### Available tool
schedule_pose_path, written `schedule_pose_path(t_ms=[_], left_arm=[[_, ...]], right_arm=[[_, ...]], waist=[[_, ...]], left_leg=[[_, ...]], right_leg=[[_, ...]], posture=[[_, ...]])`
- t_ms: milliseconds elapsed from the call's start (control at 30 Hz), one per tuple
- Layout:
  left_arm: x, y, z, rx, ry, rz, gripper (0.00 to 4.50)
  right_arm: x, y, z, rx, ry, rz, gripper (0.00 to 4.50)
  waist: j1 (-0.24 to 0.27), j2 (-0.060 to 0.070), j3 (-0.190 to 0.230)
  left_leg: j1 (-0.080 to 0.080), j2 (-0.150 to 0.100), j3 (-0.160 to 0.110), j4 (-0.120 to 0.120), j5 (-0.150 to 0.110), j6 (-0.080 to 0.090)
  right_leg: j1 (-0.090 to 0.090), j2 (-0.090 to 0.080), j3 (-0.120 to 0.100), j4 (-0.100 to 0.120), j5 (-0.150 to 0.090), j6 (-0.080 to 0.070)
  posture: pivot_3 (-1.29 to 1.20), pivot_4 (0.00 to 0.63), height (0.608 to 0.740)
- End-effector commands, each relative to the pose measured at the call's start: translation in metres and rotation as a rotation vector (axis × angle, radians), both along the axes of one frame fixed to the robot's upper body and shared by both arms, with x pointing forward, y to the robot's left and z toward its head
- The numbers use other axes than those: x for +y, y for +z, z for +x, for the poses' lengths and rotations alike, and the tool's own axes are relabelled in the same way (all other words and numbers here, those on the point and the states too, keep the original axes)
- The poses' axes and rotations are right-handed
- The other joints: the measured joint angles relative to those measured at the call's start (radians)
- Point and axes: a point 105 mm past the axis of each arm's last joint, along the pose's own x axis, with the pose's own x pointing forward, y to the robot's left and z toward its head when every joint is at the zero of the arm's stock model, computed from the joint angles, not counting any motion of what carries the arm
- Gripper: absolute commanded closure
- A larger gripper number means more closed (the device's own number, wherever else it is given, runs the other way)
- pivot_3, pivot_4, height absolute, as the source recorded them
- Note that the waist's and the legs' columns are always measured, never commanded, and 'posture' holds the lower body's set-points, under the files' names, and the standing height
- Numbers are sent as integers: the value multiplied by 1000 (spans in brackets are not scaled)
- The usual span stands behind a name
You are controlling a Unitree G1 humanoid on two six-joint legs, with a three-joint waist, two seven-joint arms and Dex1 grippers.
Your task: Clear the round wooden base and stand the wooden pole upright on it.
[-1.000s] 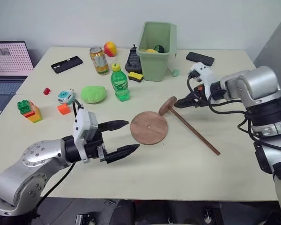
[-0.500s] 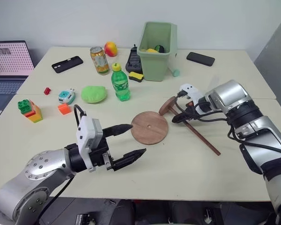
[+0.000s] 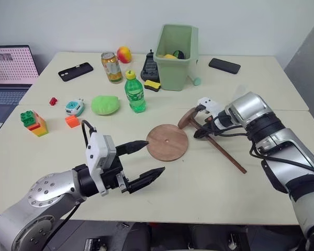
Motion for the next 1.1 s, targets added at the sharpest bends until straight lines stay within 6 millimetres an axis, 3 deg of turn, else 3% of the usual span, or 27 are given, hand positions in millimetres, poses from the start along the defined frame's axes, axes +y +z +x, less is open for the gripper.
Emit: schedule_pose_path(t_ms=[33,133,200,333,400,433,500,567,633,767,967,1100], left_arm=[[-6,4,-7,-20,-40,-3,0],[-6,3,-4,-19,-41,-1,0],[-7,3,-3,-18,-53,1,0],[-5,2,-1,-14,-60,10,0],[-2,1,1,-8,-43,15,0],[-1,1,-1,-5,-32,4,0],[2,1,-3,-7,-10,-18,0],[8,-1,-5,-27,64,-48,0],[15,-3,-6,-33,139,-72,0],[25,-24,-21,-60,277,-48,0],[26,-42,-25,-78,361,-55,0],[27,-42,-23,-94,361,-53,0]], right_arm=[[3,19,6,-48,6,19,3536],[0,22,9,-53,-27,28,4246],[-1,30,12,-65,-50,46,4242],[5,64,21,-156,-54,136,4242],[21,104,25,-257,-21,290,4242],[36,138,23,-406,59,406,4242],[50,185,13,-610,121,579,4242],[58,206,-2,-705,88,722,4242],[65,207,-20,-726,101,807,4242],[83,190,-56,-998,117,922,4242],[87,143,-53,-1051,-34,940,4242],[90,131,-54,-1052,-55,926,4242]], waist=[[0,0,0],[0,0,0],[0,0,0],[0,0,0],[-1,0,0],[-2,0,0],[-6,1,0],[-12,1,0],[-10,-1,-1],[-6,-4,-5],[4,-2,-3],[1,-2,-3]], left_leg=[[0,0,0,0,0,0],[0,0,0,0,0,0],[0,0,0,0,0,0],[0,-1,1,0,0,0],[0,0,1,0,0,0],[0,0,1,0,0,0],[-1,0,0,-1,0,0],[-3,1,0,-2,0,0],[-10,1,0,-1,0,0],[-14,3,-1,-1,0,-1],[-13,-1,1,2,1,-1],[-11,0,2,2,1,-2]], right_leg=[[0,0,0,0,0,0],[0,0,0,0,0,0],[0,0,0,0,0,0],[0,0,0,0,0,0],[-1,0,0,0,0,0],[-1,0,0,0,0,0],[-2,1,1,0,0,0],[-6,1,2,1,0,0],[-11,1,0,2,0,0],[-14,0,-1,0,0,0],[-13,-2,0,4,2,1],[-12,0,1,5,2,1]], posture=[[0,150,740],[0,150,740],[0,150,740],[0,150,740],[0,150,740],[0,150,740],[0,150,740],[0,150,740],[0,150,740],[0,150,740],[0,150,740],[0,150,740]])
